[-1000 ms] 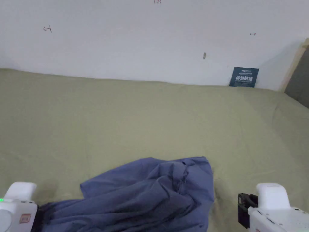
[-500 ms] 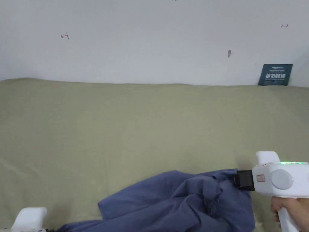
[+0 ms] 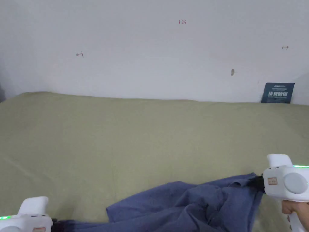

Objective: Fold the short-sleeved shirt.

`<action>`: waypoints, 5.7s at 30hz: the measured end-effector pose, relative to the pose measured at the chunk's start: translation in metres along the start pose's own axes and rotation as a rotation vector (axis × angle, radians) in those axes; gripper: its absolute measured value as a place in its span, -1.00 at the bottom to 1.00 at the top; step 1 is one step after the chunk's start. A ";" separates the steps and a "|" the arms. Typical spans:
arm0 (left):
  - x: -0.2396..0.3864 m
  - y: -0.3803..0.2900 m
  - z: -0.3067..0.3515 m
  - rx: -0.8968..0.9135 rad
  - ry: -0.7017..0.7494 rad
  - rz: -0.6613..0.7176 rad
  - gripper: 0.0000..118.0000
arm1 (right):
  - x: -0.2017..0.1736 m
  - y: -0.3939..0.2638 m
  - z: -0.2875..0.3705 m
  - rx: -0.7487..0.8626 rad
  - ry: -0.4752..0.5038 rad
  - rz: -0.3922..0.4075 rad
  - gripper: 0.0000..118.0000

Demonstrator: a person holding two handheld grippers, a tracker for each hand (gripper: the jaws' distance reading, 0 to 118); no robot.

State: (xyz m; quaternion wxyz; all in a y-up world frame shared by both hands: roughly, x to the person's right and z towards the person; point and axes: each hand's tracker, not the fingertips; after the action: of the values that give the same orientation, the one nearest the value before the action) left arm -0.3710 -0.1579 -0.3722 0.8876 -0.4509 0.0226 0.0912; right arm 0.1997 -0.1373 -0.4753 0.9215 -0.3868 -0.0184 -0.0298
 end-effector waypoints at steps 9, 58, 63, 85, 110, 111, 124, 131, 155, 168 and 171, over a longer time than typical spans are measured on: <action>0.017 0.061 0.149 0.260 0.054 -0.103 -0.96 | 0.034 0.022 0.182 0.210 -0.001 0.011 -1.00; 0.092 0.240 0.084 0.462 0.274 -0.144 -0.96 | 0.055 0.152 0.134 0.380 -0.231 -0.011 -1.00; 0.077 0.181 0.049 0.370 0.235 -0.130 -0.96 | 0.065 0.083 0.113 0.285 -0.217 -0.026 -1.00; -0.015 -0.107 0.097 0.108 0.107 -0.118 -0.96 | 0.092 -0.221 0.211 0.094 -0.117 -0.089 -1.00; -0.036 -0.145 0.162 0.188 0.018 -0.034 -1.00 | -0.026 -0.222 0.284 0.271 0.014 0.004 -1.00; -0.038 -0.146 0.160 0.173 0.021 -0.037 -1.00 | -0.031 -0.222 0.286 0.275 0.021 0.004 -1.00; -0.058 -0.119 0.068 -0.005 0.061 -0.060 0.92 | -0.059 -0.236 0.270 0.218 0.056 0.049 -1.00; -0.047 -0.116 0.030 -0.078 0.118 -0.133 0.29 | -0.061 -0.241 0.254 0.154 0.054 0.088 -1.00; -0.031 -0.114 0.041 -0.064 -0.008 -0.069 -0.95 | -0.030 -0.026 -0.023 -0.035 0.043 0.178 -0.24; -0.044 -0.107 0.027 -0.081 -0.002 -0.080 -0.94 | -0.042 -0.030 -0.087 -0.230 0.043 0.233 0.26; -0.046 -0.106 0.027 -0.087 0.004 -0.092 -0.94 | -0.045 -0.028 -0.062 -0.172 0.055 0.274 -1.00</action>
State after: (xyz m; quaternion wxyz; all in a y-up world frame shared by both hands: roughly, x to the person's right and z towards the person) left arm -0.3976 -0.2044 -0.2661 0.8703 -0.4899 -0.0003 0.0504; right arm 0.1540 -0.1999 -0.5013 0.8805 -0.4623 0.0623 0.0841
